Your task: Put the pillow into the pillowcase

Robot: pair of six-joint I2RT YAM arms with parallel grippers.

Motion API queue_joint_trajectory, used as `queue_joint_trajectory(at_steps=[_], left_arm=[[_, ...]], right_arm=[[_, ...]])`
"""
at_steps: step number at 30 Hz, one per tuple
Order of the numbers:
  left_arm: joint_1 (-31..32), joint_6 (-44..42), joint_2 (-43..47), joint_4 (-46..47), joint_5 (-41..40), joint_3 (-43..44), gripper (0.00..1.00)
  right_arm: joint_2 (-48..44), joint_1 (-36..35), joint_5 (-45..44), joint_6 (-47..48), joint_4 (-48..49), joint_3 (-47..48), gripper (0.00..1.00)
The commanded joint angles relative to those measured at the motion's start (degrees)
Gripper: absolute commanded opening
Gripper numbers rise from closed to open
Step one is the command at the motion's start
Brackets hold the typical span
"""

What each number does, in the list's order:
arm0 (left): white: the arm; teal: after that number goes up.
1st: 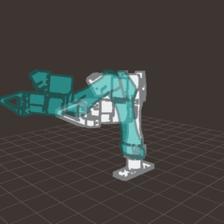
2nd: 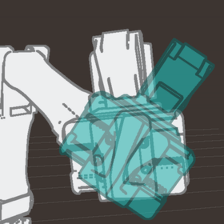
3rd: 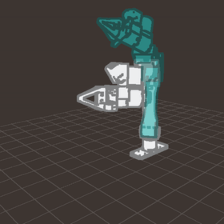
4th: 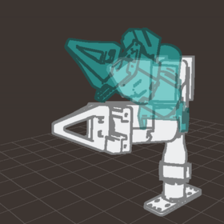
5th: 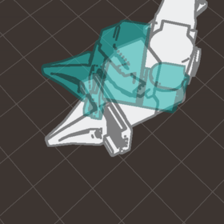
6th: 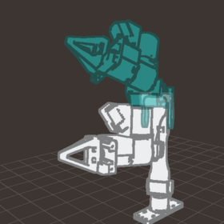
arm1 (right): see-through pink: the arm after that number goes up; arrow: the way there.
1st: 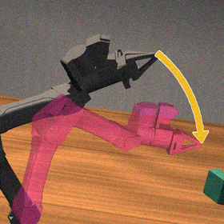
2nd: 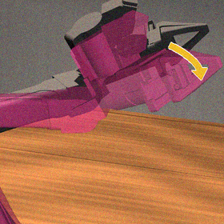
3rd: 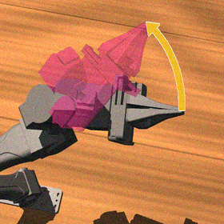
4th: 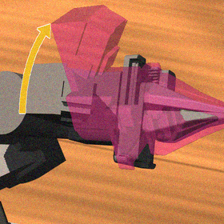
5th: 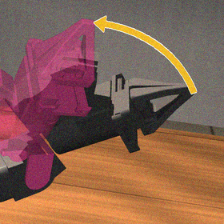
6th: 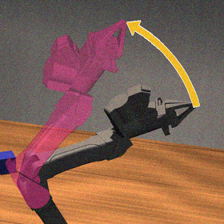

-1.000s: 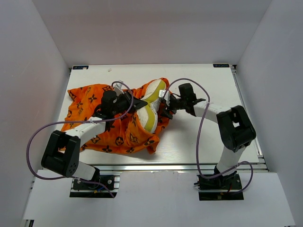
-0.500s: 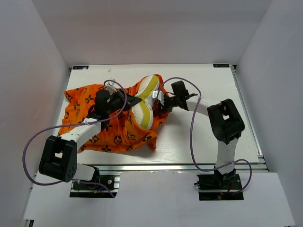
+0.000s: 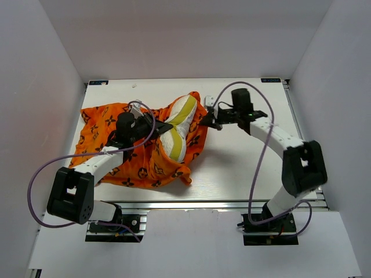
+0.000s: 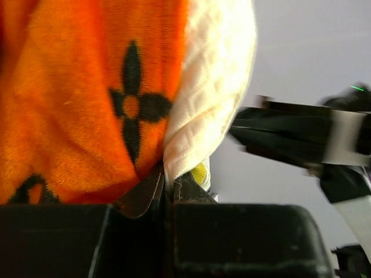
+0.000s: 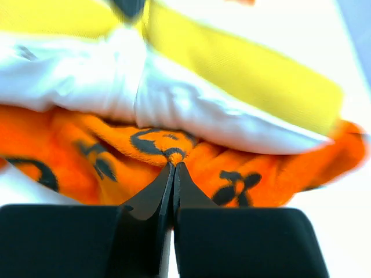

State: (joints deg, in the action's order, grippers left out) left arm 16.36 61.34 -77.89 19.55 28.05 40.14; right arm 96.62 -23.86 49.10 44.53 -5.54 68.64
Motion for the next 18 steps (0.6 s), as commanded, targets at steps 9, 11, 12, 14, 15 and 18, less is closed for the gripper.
queue_joint_trajectory(at_steps=[9, 11, 12, 14, 15, 18], left_arm=[[-1.59, -10.80, -9.63, -11.38, -4.50, 6.43, 0.00], [-1.59, -12.55, -11.58, -12.69, -3.71, 7.23, 0.00], [-1.51, -13.26, -13.33, -12.87, -2.92, 7.58, 0.00], [-0.98, -15.88, -14.92, -15.24, -2.57, 8.37, 0.00], [-0.63, -16.95, -16.14, -15.85, -2.39, 8.81, 0.00], [1.56, -21.51, -18.60, -21.28, -1.60, 9.69, 0.00]], right_arm=[[-18.39, 12.25, 15.67, -42.84, 31.89, -11.16, 0.00], [-18.83, 13.13, 15.32, -50.02, 37.93, -11.86, 0.00], [-19.10, 13.48, 14.45, -52.68, 40.41, -12.04, 0.00], [-18.75, 14.01, 13.48, -59.96, 46.72, -11.43, 0.00], [-18.14, 14.10, 11.65, -61.48, 47.63, -10.73, 0.00], [-16.20, 14.89, 6.98, -64.48, 49.13, -8.00, 0.00]])
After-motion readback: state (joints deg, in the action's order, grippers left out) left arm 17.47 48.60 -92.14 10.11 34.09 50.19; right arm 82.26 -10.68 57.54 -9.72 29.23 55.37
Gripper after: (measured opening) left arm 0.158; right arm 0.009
